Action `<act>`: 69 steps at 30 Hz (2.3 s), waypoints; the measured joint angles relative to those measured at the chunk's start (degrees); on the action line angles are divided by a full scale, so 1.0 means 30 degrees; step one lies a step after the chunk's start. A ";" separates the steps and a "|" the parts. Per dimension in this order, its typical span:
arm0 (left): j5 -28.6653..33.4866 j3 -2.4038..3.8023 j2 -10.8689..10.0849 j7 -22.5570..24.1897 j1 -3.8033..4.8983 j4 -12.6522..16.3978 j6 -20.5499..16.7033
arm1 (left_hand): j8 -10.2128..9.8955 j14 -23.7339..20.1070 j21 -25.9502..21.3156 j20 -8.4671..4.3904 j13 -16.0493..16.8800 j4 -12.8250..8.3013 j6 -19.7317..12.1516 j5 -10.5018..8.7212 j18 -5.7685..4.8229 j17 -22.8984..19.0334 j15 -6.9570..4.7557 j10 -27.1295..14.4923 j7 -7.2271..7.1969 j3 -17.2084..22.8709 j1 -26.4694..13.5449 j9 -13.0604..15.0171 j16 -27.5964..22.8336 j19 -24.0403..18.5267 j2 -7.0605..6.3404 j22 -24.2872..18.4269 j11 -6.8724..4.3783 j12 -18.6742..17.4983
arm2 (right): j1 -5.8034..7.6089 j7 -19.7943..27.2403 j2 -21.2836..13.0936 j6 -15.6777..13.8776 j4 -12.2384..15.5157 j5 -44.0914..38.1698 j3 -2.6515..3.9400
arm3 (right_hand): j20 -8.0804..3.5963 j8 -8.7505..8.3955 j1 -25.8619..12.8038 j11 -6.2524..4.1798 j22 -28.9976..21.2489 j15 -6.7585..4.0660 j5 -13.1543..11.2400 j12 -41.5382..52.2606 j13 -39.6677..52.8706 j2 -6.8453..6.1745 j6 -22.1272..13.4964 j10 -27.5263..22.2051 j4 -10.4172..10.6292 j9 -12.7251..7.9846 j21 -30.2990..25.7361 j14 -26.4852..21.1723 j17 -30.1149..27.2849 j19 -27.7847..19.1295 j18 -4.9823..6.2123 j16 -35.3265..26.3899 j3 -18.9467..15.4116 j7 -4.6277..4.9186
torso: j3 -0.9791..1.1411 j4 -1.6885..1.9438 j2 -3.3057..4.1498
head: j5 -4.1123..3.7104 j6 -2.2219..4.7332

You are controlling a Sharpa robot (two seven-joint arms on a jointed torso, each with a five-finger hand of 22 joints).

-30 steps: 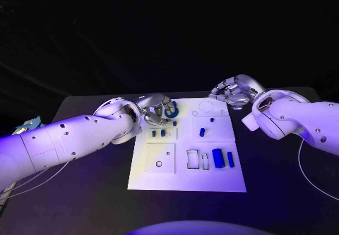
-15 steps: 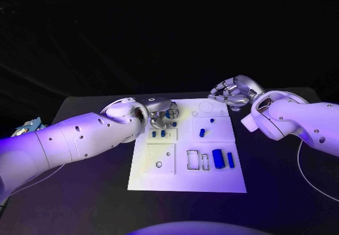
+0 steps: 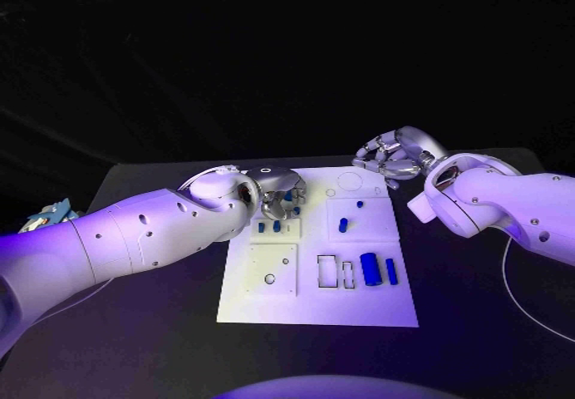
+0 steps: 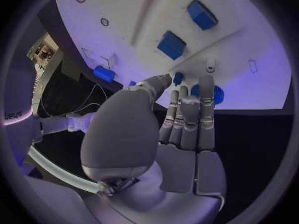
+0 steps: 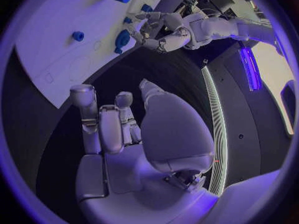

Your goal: Assemble the parts on the task board

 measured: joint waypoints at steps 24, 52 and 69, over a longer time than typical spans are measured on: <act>-0.0244 0.0032 0.0824 -0.0419 0.0034 -0.1197 0.0963 | -0.0109 0.0867 0.1581 -0.0072 -0.0200 -0.0290 0.0614 -0.0079 0.0000 0.1280 -0.0079 0.0717 -0.0066 0.0711 0.0139 -0.0339 0.1045 0.1023 0.0296 0.1939 -0.0235 0.0044 | -0.0014 0.0041 0.0108 -0.0104 -0.0023 0.0035 -0.0002 | 0.0000 -0.0001 -0.0029 0.0002 -0.0052 0.0000 -0.0001 -0.0147 -0.0104 0.0014 0.0003 0.0002 0.0000 -0.0004 -0.0149 0.0000 -0.0057 0.0001 -0.0001 -0.0108 0.0000 0.0003 | -0.0011 -0.0009 0.0011 | -0.0075 -0.0115; -0.0094 0.0006 0.0903 -0.0312 0.0012 -0.1081 0.1154 | -0.0112 0.1316 0.2753 -0.0331 -0.0248 -0.0880 0.2177 -0.0327 -0.0003 0.1679 -0.0508 0.2100 -0.0331 0.1405 0.0271 -0.0486 0.1518 0.1660 0.1075 0.3371 -0.0560 0.0000 | -0.0036 0.0083 0.0149 -0.0218 -0.0083 0.0050 -0.0005 | -0.0021 0.0296 -0.0029 0.0007 -0.2354 -0.0186 -0.0001 -0.2265 -0.2496 0.0012 -0.0250 -0.1374 0.0054 0.0055 -0.3616 -0.0708 -0.2338 -0.1286 0.0598 -0.2097 -0.0054 -0.0042 | -0.0024 0.0007 -0.0013 | -0.0121 -0.0211; 0.0406 0.0145 0.0297 -0.0350 -0.0018 -0.0521 0.0440 | -0.0130 0.1715 0.3544 -0.0410 -0.0010 -0.1381 0.2966 -0.0550 -0.0218 0.1881 -0.0653 0.2798 -0.0442 0.1893 0.0279 -0.0442 0.1711 0.2185 0.1433 0.4511 -0.0680 -0.0029 | -0.0037 0.0486 0.0245 -0.0344 -0.0276 0.0666 -0.0015 | 0.1702 0.1626 0.0429 0.1411 -0.8961 0.1532 -0.0002 -0.8436 -1.0466 0.0108 -0.2379 -0.4728 0.0001 0.0008 -1.2732 -0.7413 -1.1242 -0.5397 0.0759 -1.5041 0.0641 0.0458 | -0.0046 0.0002 -0.0013 | -0.0112 -0.0088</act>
